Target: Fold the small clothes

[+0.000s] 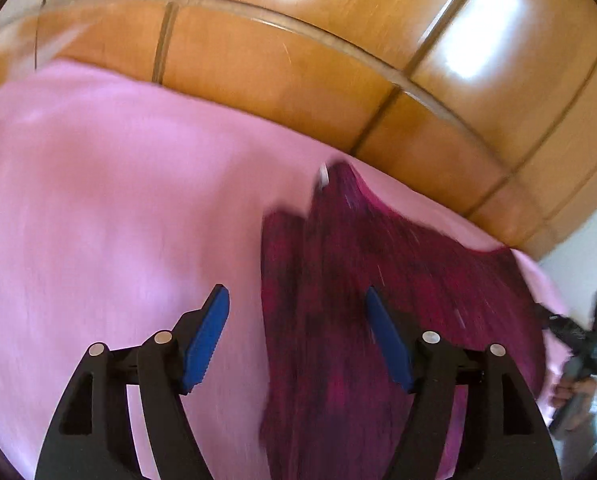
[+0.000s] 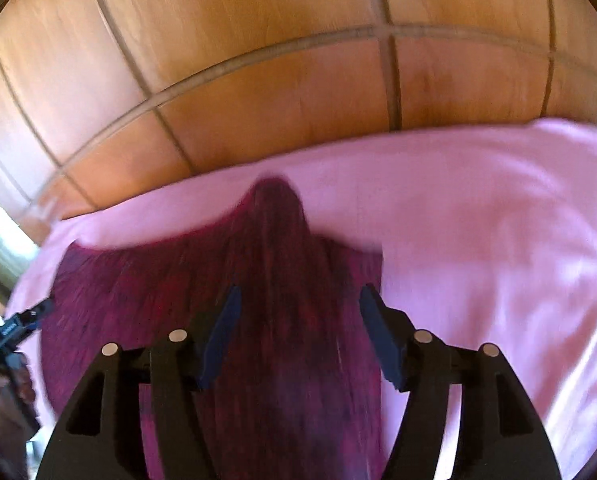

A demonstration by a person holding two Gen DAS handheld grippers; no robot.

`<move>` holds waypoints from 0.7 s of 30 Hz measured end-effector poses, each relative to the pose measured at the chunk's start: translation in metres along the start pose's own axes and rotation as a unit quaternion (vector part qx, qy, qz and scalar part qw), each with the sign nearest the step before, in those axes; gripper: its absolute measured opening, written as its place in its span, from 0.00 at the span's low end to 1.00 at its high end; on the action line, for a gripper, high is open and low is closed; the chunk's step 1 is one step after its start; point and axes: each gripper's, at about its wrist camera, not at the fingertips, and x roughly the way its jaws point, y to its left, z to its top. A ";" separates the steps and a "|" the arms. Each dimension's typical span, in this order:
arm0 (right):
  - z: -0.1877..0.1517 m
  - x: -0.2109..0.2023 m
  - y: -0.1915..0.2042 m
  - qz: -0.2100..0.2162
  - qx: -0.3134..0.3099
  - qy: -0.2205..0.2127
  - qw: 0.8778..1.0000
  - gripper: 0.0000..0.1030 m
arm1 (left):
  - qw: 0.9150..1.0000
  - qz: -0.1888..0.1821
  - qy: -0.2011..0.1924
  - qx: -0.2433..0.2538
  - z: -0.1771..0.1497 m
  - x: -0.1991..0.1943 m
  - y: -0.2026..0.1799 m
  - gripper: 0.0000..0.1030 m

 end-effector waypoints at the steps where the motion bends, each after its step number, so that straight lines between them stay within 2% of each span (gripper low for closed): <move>1: -0.015 -0.009 -0.004 0.017 0.003 0.008 1.000 0.60 | 1.000 -0.012 0.001 -0.002 -0.012 -0.007 0.004 0.67; 4: -0.050 -0.021 -0.014 0.030 0.015 0.025 0.999 0.60 | 0.998 -0.058 0.022 -0.018 -0.051 -0.023 0.012 0.67; 6: -0.073 -0.028 -0.018 0.036 0.021 0.031 0.999 0.61 | 0.997 -0.072 0.034 -0.017 -0.072 -0.028 0.012 0.67; 8: -0.091 -0.037 -0.021 0.039 0.027 0.024 0.999 0.60 | 0.995 -0.086 0.046 -0.023 -0.089 -0.029 0.012 0.53; 11: -0.106 -0.037 -0.020 0.039 0.022 0.040 0.998 0.39 | 0.992 -0.103 0.048 -0.047 -0.097 -0.028 0.014 0.31; 12: -0.108 -0.036 -0.020 0.032 0.014 0.040 0.999 0.26 | 0.992 -0.102 0.047 -0.052 -0.096 -0.028 0.016 0.23; 13: -0.110 -0.036 -0.017 0.027 0.001 0.044 0.999 0.21 | 0.993 -0.100 0.044 -0.054 -0.094 -0.028 0.014 0.13; 14: -0.111 -0.037 -0.016 0.030 0.003 0.046 0.998 0.14 | 0.992 -0.104 0.042 -0.057 -0.091 -0.031 0.012 0.11; 15: -0.108 -0.044 -0.014 0.038 0.007 0.045 0.998 0.12 | 0.992 -0.108 0.041 -0.058 -0.090 -0.035 0.010 0.10; 21: -0.110 -0.088 -0.011 0.106 0.009 0.030 0.994 0.11 | 0.988 -0.134 0.034 -0.062 -0.090 -0.075 0.015 0.09</move>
